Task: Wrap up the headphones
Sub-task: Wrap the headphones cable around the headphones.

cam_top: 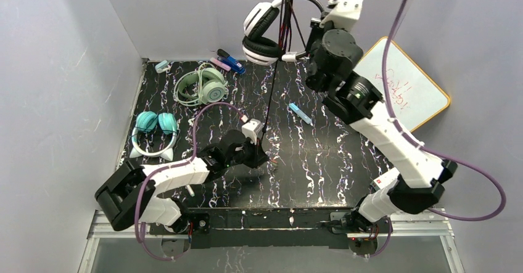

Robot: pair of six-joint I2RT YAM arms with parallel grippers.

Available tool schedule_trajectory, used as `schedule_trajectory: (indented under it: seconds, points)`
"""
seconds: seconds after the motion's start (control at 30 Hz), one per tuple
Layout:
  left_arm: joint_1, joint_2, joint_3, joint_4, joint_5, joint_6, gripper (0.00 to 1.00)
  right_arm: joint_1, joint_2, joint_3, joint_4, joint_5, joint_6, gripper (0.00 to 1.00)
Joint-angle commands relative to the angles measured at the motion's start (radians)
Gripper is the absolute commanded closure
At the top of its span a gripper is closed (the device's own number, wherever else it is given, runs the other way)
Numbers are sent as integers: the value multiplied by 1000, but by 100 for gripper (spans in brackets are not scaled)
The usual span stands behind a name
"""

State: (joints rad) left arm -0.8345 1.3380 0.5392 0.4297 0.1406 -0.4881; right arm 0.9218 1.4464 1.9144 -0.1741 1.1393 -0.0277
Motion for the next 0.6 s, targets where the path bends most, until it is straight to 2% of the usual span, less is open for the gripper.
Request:
schedule_trajectory:
  seconds: [0.0, 0.1, 0.17, 0.23, 0.37, 0.57]
  points:
    - [-54, -76, 25, -264, 11, 65, 100, -89, 26, 30, 201, 3, 2, 99]
    - [-78, -114, 22, -320, -4, 63, 100, -182, 75, 110, -27, -91, 188, 99]
    - [-91, -128, 29, -356, -11, 55, 100, -225, 104, 142, -113, -140, 256, 99]
    - [-104, -127, 62, -414, -20, 43, 100, -257, 124, 144, -158, -175, 293, 99]
    - [-132, -79, 201, -657, -48, 66, 100, -319, 147, 106, -230, -238, 359, 99]
    - [-160, -99, 452, -978, -207, 159, 100, -383, 132, -81, -256, -304, 371, 99]
